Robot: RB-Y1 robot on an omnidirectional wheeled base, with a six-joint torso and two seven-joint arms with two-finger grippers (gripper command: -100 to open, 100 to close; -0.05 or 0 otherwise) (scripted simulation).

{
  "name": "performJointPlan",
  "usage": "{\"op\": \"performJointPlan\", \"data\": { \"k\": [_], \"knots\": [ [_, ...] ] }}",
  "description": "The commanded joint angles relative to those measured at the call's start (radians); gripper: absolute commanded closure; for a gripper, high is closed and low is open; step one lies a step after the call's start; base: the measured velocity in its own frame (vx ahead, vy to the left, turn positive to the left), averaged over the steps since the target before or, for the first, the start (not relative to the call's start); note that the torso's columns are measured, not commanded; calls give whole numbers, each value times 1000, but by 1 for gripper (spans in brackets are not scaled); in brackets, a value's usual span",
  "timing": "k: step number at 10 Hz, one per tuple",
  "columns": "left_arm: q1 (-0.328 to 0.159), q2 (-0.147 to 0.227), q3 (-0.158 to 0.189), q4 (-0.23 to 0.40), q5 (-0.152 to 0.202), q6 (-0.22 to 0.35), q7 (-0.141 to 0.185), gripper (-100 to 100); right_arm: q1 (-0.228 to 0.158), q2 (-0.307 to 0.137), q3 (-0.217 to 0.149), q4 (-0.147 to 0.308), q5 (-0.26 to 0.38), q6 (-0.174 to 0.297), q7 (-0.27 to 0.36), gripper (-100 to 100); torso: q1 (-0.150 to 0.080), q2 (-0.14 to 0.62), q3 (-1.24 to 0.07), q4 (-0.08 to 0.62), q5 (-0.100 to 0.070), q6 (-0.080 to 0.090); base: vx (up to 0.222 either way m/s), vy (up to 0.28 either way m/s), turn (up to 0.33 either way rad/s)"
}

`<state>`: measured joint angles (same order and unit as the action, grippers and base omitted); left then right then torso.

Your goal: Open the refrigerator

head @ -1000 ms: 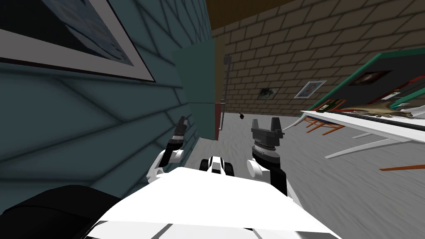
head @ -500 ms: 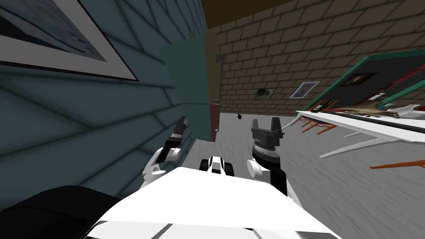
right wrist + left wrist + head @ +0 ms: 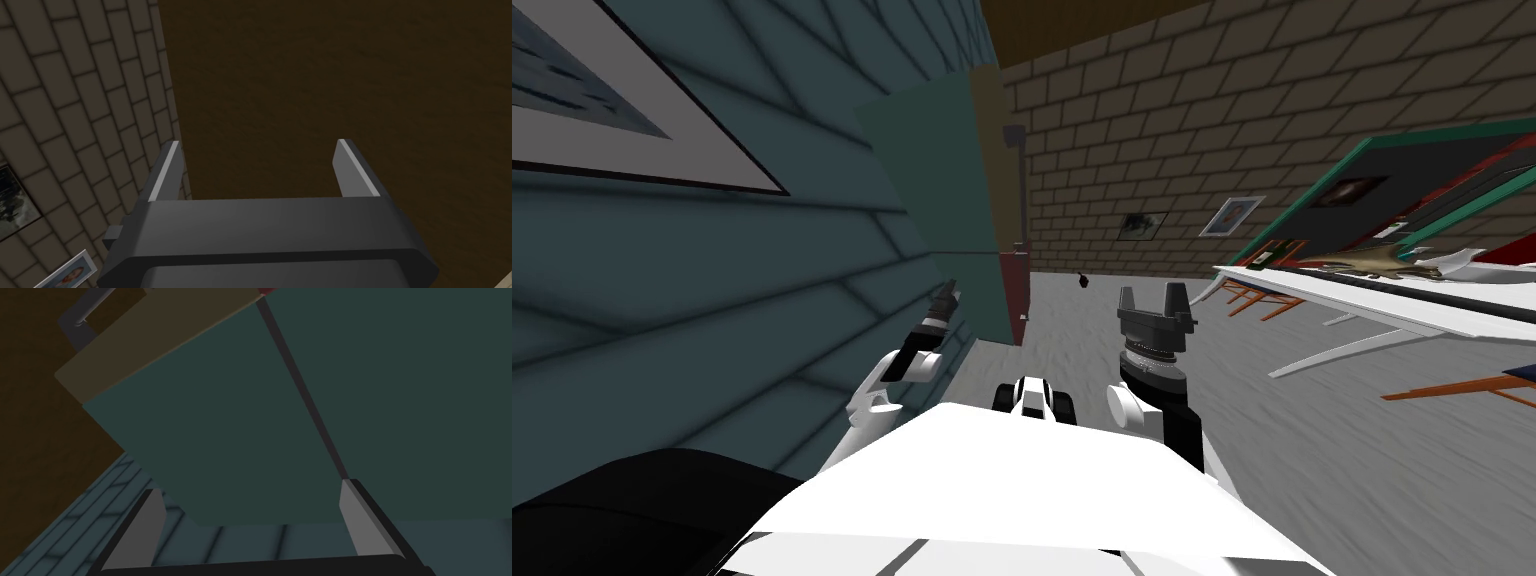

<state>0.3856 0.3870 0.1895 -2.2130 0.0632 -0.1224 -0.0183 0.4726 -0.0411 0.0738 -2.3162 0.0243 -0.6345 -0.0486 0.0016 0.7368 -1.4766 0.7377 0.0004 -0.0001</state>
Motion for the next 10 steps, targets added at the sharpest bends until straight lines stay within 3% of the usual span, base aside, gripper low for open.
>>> {"op": "performJointPlan", "data": {
  "k": [1,10],
  "knots": [
    [-18,57,23,14,37,69,18,-100,0,0,0,0,0,0,0,0,-1,0,0,0,0,0,100,-189,-44],
    [-75,302,109,105,174,287,86,-100,0,0,0,0,0,0,0,0,-1,1,1,0,0,0,124,-163,-53]
  ]
}}
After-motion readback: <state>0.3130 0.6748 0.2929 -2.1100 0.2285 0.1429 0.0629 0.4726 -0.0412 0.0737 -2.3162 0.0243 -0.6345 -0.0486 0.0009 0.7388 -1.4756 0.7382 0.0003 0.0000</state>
